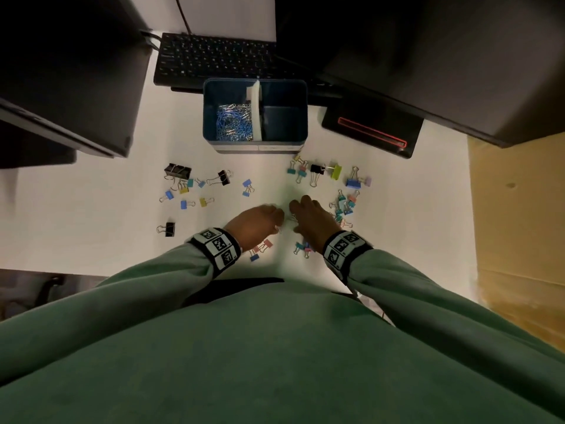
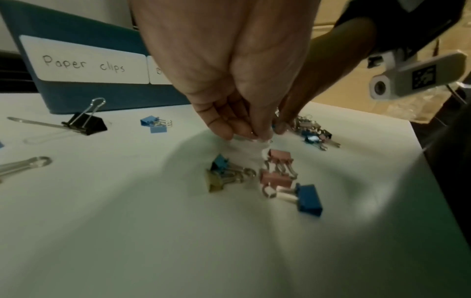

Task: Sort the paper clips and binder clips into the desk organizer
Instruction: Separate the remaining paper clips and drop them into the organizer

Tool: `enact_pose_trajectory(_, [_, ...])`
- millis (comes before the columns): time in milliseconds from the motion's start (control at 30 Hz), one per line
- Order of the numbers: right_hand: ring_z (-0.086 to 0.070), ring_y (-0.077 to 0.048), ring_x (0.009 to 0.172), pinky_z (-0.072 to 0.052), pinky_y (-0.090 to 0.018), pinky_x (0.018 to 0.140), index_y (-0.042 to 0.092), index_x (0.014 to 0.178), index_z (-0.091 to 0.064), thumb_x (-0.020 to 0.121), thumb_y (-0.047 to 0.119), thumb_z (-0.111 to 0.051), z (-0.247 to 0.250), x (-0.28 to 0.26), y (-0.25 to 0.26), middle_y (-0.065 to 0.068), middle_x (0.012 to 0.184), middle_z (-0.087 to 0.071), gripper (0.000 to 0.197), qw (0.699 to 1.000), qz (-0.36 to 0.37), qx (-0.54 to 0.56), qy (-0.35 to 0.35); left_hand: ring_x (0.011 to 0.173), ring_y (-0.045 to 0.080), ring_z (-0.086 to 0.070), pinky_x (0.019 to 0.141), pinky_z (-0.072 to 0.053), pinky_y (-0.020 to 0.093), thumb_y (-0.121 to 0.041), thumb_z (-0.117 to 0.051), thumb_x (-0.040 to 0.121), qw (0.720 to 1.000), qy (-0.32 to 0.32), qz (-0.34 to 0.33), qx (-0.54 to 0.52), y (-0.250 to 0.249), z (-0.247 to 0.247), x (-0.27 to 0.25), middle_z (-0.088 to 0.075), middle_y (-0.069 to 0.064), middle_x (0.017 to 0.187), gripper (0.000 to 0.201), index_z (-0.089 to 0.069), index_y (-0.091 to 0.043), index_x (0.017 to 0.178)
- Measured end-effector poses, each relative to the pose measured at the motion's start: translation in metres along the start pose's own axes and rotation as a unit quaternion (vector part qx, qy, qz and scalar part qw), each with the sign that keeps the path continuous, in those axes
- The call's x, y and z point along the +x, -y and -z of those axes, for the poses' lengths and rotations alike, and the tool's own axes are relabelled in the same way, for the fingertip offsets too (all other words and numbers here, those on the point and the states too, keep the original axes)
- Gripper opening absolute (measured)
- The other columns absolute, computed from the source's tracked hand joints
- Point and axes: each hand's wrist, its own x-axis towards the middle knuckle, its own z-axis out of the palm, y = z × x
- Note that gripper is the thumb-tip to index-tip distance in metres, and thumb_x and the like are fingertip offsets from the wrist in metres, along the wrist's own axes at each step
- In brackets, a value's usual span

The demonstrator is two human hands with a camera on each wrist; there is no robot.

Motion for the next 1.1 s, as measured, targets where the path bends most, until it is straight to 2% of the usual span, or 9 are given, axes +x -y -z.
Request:
enact_pose_trajectory(167, [-0.056,-0.033,0.092,-0.038,-0.034,0.066,0.006,0.11,-0.05,0.084,-0.001,-0.057,0.002,0.008,-0.002,-0.016,0.108,-0.052,0.027,0.999,-0.01,0.03,-0.012,0.091,0.03,-0.058,0.076,-0.048,0.037,-0.014,-0.057,0.09,0.999,0.013,-0.014,0.031,0.0,-0.007,0.005,-0.059,0.014,0.101,0.014,-0.059,-0.006,0.103])
enact_pose_trajectory(367, [-0.06,-0.026,0.081,-0.05,-0.032,0.072,0.007,0.095,-0.063,0.08,0.004,-0.059,0.011,0.015,-0.022,-0.011,0.09,-0.065,0.015,0.968,-0.095,0.226,-0.06,0.087,0.028,-0.055,0.074,-0.047,0.037,-0.017,-0.049,0.096,1.0,-0.001,0.009,0.016,-0.005,-0.002,0.006,-0.056,0.012,0.098,0.014,-0.057,-0.006,0.096])
enact_pose_trajectory(433, [-0.063,-0.022,0.073,-0.054,-0.033,0.069,0.008,0.093,-0.064,0.079,0.001,-0.062,0.025,0.012,-0.026,-0.006,0.082,-0.066,0.016,0.932,-0.12,0.339,-0.041,0.081,0.022,-0.057,0.07,-0.045,0.03,-0.018,-0.047,0.097,0.993,-0.057,0.046,-0.089,-0.007,0.019,0.0,-0.058,0.006,0.092,0.013,-0.056,-0.009,0.093])
enact_pose_trajectory(533, [-0.065,-0.018,0.065,-0.058,-0.035,0.059,0.001,0.099,-0.062,0.084,-0.005,-0.062,0.068,0.011,-0.014,-0.01,0.082,-0.067,0.017,0.86,-0.108,0.496,-0.046,0.071,0.007,-0.057,0.063,-0.043,0.014,-0.015,-0.049,0.097,0.945,-0.175,0.125,-0.246,0.005,0.067,-0.009,-0.061,-0.004,0.084,0.009,-0.055,-0.013,0.092])
enact_pose_trajectory(600, [-0.064,-0.017,0.066,-0.058,-0.029,0.055,-0.004,0.103,-0.06,0.085,-0.006,-0.061,0.103,0.022,0.005,-0.013,0.085,-0.066,0.018,0.844,-0.07,0.525,-0.079,0.073,-0.003,-0.057,0.065,-0.043,0.004,-0.008,-0.05,0.096,0.902,-0.259,0.166,-0.302,0.024,0.102,-0.008,-0.063,-0.006,0.087,0.007,-0.057,-0.009,0.093])
enact_pose_trajectory(667, [-0.063,-0.018,0.068,-0.057,-0.028,0.054,-0.003,0.101,-0.059,0.086,-0.005,-0.062,0.133,0.043,0.027,-0.014,0.085,-0.064,0.016,0.839,-0.024,0.534,-0.1,0.078,0.002,-0.06,0.07,-0.041,0.001,-0.007,-0.051,0.093,0.878,-0.331,0.191,-0.288,0.048,0.131,0.002,-0.066,-0.004,0.09,0.009,-0.06,-0.007,0.095])
enact_pose_trajectory(867, [-0.067,-0.02,0.074,-0.059,-0.032,0.057,0.016,0.088,-0.059,0.084,0.002,-0.063,0.158,0.128,0.083,-0.002,0.085,-0.063,0.015,0.887,-0.015,0.446,-0.115,0.101,0.031,-0.058,0.086,-0.041,0.029,0.001,-0.051,0.082,0.9,-0.304,0.261,-0.173,0.09,0.149,0.024,-0.06,0.016,0.111,0.028,-0.06,-0.009,0.106])
enact_pose_trajectory(1000, [-0.061,-0.016,0.086,-0.051,-0.029,0.075,0.012,0.099,-0.062,0.085,0.011,-0.063,0.147,0.114,0.074,-0.005,0.1,-0.065,0.014,0.95,0.041,0.25,-0.18,0.088,0.018,-0.054,0.082,-0.043,0.025,0.001,-0.053,0.081,0.888,-0.362,0.213,-0.185,0.067,0.122,0.006,-0.053,0.01,0.105,0.021,-0.059,-0.012,0.096])
enact_pose_trajectory(1100, [-0.061,-0.02,0.082,-0.051,-0.036,0.075,0.012,0.092,-0.063,0.086,0.014,-0.063,0.115,0.067,0.044,-0.006,0.092,-0.066,0.007,0.968,0.082,0.188,-0.142,0.087,0.019,-0.059,0.081,-0.048,0.03,-0.009,-0.062,0.087,0.957,-0.201,0.122,-0.171,0.043,0.073,0.0,-0.057,0.006,0.106,0.014,-0.064,-0.017,0.099])
